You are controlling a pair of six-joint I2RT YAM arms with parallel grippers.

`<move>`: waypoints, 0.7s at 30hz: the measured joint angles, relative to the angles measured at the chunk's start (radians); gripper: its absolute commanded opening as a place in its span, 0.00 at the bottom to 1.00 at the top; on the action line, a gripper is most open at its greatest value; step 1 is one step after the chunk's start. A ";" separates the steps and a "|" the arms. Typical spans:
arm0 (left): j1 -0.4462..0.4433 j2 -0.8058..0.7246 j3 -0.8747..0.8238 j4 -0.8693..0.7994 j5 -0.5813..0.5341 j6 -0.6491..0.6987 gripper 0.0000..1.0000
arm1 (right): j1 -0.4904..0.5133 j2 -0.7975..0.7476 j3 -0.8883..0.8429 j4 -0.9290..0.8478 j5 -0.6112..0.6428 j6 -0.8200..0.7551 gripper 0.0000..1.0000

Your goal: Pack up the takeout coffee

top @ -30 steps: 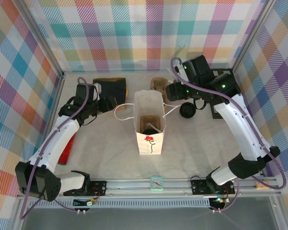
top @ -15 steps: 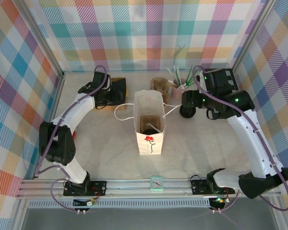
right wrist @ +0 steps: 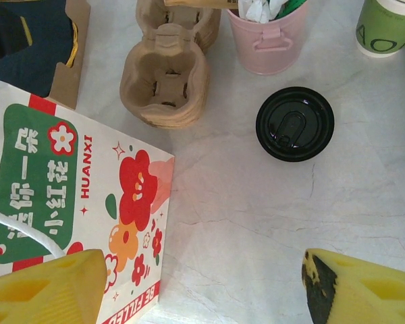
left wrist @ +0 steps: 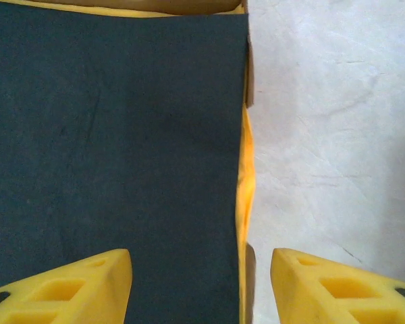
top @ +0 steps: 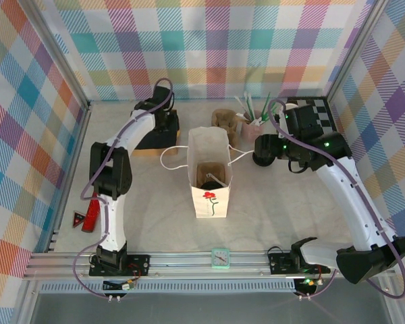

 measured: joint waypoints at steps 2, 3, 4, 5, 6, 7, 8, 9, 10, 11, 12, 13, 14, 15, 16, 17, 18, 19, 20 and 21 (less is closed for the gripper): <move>0.000 0.042 0.040 -0.027 -0.016 0.015 0.53 | -0.002 -0.001 -0.008 0.005 -0.008 0.003 0.72; 0.000 0.061 0.062 -0.045 -0.022 0.021 0.52 | -0.002 -0.001 -0.011 0.007 -0.010 0.003 0.72; 0.000 0.084 0.093 -0.066 -0.028 0.028 0.51 | -0.002 -0.001 -0.014 0.010 -0.014 0.003 0.71; 0.000 0.110 0.133 -0.087 -0.034 0.036 0.51 | -0.004 -0.001 -0.015 0.011 -0.017 0.004 0.71; 0.000 0.130 0.163 -0.100 -0.039 0.042 0.51 | -0.004 -0.001 -0.017 0.014 -0.018 0.004 0.70; 0.000 0.151 0.195 -0.110 -0.042 0.046 0.51 | -0.005 -0.001 -0.018 0.016 -0.018 0.004 0.70; 0.000 0.166 0.216 -0.115 -0.042 0.050 0.51 | -0.007 -0.001 -0.019 0.017 -0.018 0.004 0.69; 0.000 0.175 0.225 -0.120 -0.042 0.050 0.51 | -0.009 -0.001 -0.022 0.020 -0.019 0.003 0.69; 0.000 0.180 0.231 -0.127 -0.040 0.051 0.51 | -0.011 -0.001 -0.026 0.024 -0.020 0.003 0.68; 0.000 0.186 0.235 -0.132 -0.039 0.053 0.51 | -0.014 -0.001 -0.029 0.027 -0.023 0.003 0.68; 0.000 0.190 0.237 -0.134 -0.038 0.054 0.51 | -0.015 -0.001 -0.032 0.028 -0.024 0.004 0.68; 0.000 0.195 0.243 -0.138 -0.038 0.054 0.51 | -0.015 -0.001 -0.037 0.030 -0.026 0.004 0.68; 0.000 0.201 0.249 -0.143 -0.038 0.054 0.51 | -0.015 0.000 -0.040 0.031 -0.026 0.004 0.67; 0.000 0.206 0.254 -0.148 -0.038 0.054 0.51 | -0.016 0.000 -0.043 0.034 -0.029 0.004 0.67; 0.000 0.211 0.258 -0.151 -0.038 0.054 0.51 | -0.017 0.000 -0.045 0.035 -0.032 0.003 0.66; 0.000 0.215 0.261 -0.152 -0.038 0.054 0.51 | -0.017 0.000 -0.046 0.035 -0.034 0.003 0.66; 0.000 0.220 0.263 -0.152 -0.038 0.054 0.51 | -0.019 0.000 -0.046 0.037 -0.034 0.003 0.66; 0.000 0.225 0.265 -0.152 -0.038 0.054 0.51 | -0.021 0.000 -0.046 0.042 -0.037 0.003 0.65; 0.000 0.229 0.267 -0.152 -0.038 0.054 0.51 | -0.021 0.001 -0.046 0.047 -0.037 0.003 0.65; 0.000 0.234 0.267 -0.153 -0.038 0.054 0.52 | -0.021 0.002 -0.046 0.050 -0.039 0.003 0.65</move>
